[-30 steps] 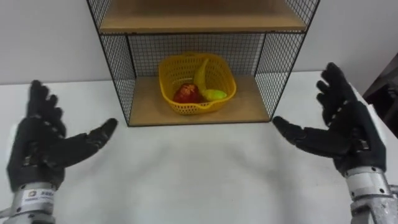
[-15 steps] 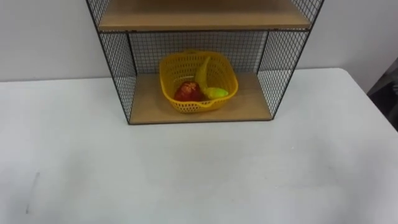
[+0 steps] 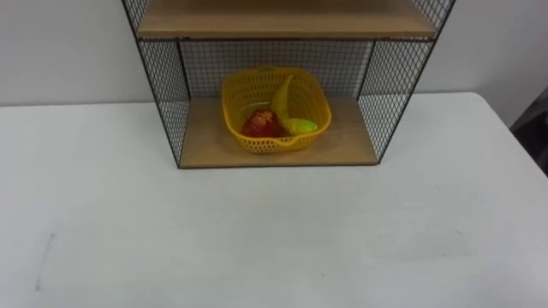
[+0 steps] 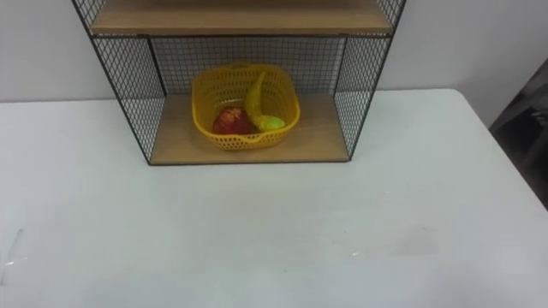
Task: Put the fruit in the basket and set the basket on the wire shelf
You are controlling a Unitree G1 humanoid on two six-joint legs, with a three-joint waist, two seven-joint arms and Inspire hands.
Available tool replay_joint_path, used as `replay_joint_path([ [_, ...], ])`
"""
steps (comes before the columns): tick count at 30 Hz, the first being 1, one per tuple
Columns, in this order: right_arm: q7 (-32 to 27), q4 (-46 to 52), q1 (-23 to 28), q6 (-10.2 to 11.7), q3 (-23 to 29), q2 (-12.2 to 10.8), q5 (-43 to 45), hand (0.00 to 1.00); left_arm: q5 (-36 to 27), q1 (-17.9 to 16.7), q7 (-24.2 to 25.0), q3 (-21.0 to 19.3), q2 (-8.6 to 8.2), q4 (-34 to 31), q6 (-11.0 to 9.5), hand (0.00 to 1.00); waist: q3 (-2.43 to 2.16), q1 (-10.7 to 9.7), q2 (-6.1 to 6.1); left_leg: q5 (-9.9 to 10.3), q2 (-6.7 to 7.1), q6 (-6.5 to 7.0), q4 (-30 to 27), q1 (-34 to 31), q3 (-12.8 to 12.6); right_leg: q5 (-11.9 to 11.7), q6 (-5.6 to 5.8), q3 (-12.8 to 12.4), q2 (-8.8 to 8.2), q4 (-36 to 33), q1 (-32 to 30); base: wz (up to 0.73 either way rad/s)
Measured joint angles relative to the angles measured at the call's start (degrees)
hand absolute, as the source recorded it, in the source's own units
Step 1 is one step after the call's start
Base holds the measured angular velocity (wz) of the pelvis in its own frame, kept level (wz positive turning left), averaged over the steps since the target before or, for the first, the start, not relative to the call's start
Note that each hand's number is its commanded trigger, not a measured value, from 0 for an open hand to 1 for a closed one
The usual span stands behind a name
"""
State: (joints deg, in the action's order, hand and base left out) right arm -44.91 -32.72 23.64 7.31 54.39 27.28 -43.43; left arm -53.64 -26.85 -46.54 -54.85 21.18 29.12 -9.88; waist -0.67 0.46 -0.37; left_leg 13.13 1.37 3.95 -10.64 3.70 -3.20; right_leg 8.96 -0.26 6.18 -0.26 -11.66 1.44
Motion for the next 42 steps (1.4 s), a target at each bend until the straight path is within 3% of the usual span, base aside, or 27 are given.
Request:
replay_joint_path([
  [5, 0.6, -16.5, 2.2, 0.1, 1.4, -1.6, -3.8, 0.00, -3.4, 0.0, 2.6, -0.1, -0.01, 17.7, 0.0, 0.00, -0.08, 0.0, 0.09, 0.1, 0.47, -0.04, -0.3, 0.0, 1.3, 0.8, 0.18, 0.5, -0.55, -0.3, 0.0, 0.13],
  [8, 2.6, -22.7, 3.0, 0.4, -1.5, -6.2, -3.4, 0.00, -3.1, 0.0, 4.5, 1.1, -1.73, 23.3, -0.1, 0.00, -0.05, -0.1, -0.25, 0.6, 0.47, -0.44, -0.9, -0.2, 1.8, 1.4, 0.12, 0.5, -0.82, -0.7, -0.1, 0.07],
  [10, 4.7, -26.4, 2.2, 0.3, -7.2, -10.9, -3.2, 0.00, -2.2, 0.1, 7.0, 4.9, -5.51, 26.9, -0.2, 0.00, -0.08, 0.1, -0.14, 0.5, 0.38, -0.48, -1.0, -0.1, 1.5, 1.4, 0.03, 0.2, -0.74, -1.0, -0.2, -0.04],
  [11, 5.5, -28.0, 1.6, 0.4, -9.0, -12.1, -3.2, 0.00, -1.5, 0.3, 7.8, 5.9, -6.80, 27.7, -0.3, 0.00, -0.08, 0.1, -0.14, 0.5, 0.32, -0.50, -1.0, 0.0, 1.3, 1.4, -0.02, 0.0, -0.71, -1.0, -0.1, -0.11],
  [13, 7.8, -34.4, -1.7, 0.0, -14.1, -16.0, -1.7, 0.00, 2.1, 1.6, 11.4, 10.3, -11.04, 33.4, 0.2, 0.00, -0.09, 0.1, -0.12, 0.5, 0.13, -0.53, -1.0, 0.8, 0.7, 1.3, -0.11, -0.5, -0.55, -1.1, 0.9, -0.12],
  [14, 8.6, -35.9, -2.4, 0.0, -14.8, -16.8, -1.0, 0.00, 3.6, 2.0, 12.4, 10.8, -11.88, 34.9, 0.6, 0.00, -0.09, 0.1, -0.11, 0.6, 0.13, -0.51, -1.0, 1.1, 0.6, 1.3, -0.11, -0.6, -0.52, -1.0, 1.2, -0.07],
  [16, 12.1, -41.0, -4.8, -1.9, -17.7, -18.6, 4.3, 0.00, 13.5, 2.4, 16.5, 14.5, -15.39, 37.8, 2.6, 0.00, -0.08, -0.2, -0.15, 0.8, 0.23, -0.44, -1.0, 1.9, 0.5, 1.4, 0.03, -0.7, -0.61, -1.1, 1.8, -0.02],
  [17, 13.3, -41.7, -5.1, -2.5, -19.0, -18.8, 6.5, 0.00, 17.1, 2.5, 17.8, 15.4, -15.95, 38.3, 3.3, 0.00, -0.09, 0.0, -0.18, 0.8, 0.25, -0.43, -1.0, 2.0, 0.4, 1.4, 0.05, -0.8, -0.64, -1.1, 1.8, 0.00],
  [18, 16.2, -43.4, -5.8, -3.7, -22.1, -18.9, 10.5, 0.00, 24.9, 2.6, 20.5, 17.5, -16.36, 38.9, 4.8, 0.00, -0.05, 0.1, -0.24, 0.7, 0.28, -0.36, -1.0, 2.0, 0.4, 1.4, 0.12, -0.8, -0.65, -1.0, 2.0, 0.00],
  [19, 18.8, -44.1, -6.7, -5.2, -26.6, -18.6, 15.3, 0.00, 32.8, 2.9, 22.6, 20.7, -16.02, 39.0, 6.2, 0.00, -0.04, 0.1, -0.39, 0.5, 0.30, -0.06, -1.0, 2.1, 0.4, 1.4, 0.13, -0.7, -0.66, -1.0, 2.1, 0.00],
  [20, 20.1, -44.7, -7.0, -5.9, -29.2, -18.3, 18.3, 0.00, 36.9, 3.0, 23.4, 22.6, -15.78, 39.0, 6.8, 0.00, -0.02, 0.2, -0.42, 0.5, 0.29, 0.00, -1.0, 2.2, 0.5, 1.3, 0.13, -0.6, -0.67, -1.0, 2.3, 0.00],
  [22, 24.8, -45.9, -9.4, -8.7, -39.4, -17.1, 27.8, 0.00, 50.1, 5.2, 25.9, 30.9, -14.51, 38.7, 9.5, 0.00, 0.04, 0.2, -0.45, 0.5, 0.29, 0.03, -0.8, 3.2, 0.5, 1.3, 0.13, -0.5, -0.67, -0.7, 3.2, 0.00],
  [25, 29.2, -46.2, -12.5, -11.2, -46.3, -16.9, 34.2, 0.00, 60.4, 9.4, 28.3, 39.0, -13.55, 38.7, 12.3, 0.00, 0.28, -0.1, -0.64, 0.5, 0.38, 0.02, -0.5, 4.6, 1.3, 1.4, 0.15, -0.1, -0.30, 0.1, 4.7, 0.10],
  [30, 35.8, -44.7, -16.1, -14.4, -50.4, -17.0, 40.0, 0.00, 69.2, 14.4, 31.3, 45.7, -13.54, 37.7, 14.9, 0.00, 0.68, -0.4, -1.11, 0.4, 0.38, -0.02, -0.2, 4.6, 1.3, 1.5, 0.08, 0.2, -0.29, -0.1, 4.6, 0.01],
  [33, 38.6, -44.4, -17.0, -15.0, -52.1, -17.2, 45.3, 0.00, 71.1, 14.5, 33.1, 47.5, -13.27, 37.2, 16.1, 0.00, 1.15, -0.3, -1.57, 0.4, 0.36, -0.02, -0.3, 4.7, 1.3, 1.5, 0.07, 0.3, -0.27, 0.0, 4.6, 0.00],
  [39, 41.8, -42.3, -16.4, -15.6, -54.0, -17.6, 49.5, 0.00, 71.9, 13.8, 36.1, 49.1, -13.27, 37.2, 18.2, 0.00, 1.15, -0.3, -1.64, 0.4, 0.35, -0.01, -0.4, 4.7, 1.3, 1.4, 0.07, 0.3, -0.29, 0.0, 4.7, 0.00],
  [42, 42.9, -42.3, -16.4, -15.5, -55.5, -17.7, 50.7, 0.00, 71.8, 13.8, 36.4, 49.5, -13.32, 37.2, 18.2, 0.00, 1.16, -0.2, -1.56, 0.4, 0.34, -0.02, -0.6, 4.9, 1.5, 1.5, 0.06, 0.4, -0.30, 0.0, 5.1, 0.04],
])
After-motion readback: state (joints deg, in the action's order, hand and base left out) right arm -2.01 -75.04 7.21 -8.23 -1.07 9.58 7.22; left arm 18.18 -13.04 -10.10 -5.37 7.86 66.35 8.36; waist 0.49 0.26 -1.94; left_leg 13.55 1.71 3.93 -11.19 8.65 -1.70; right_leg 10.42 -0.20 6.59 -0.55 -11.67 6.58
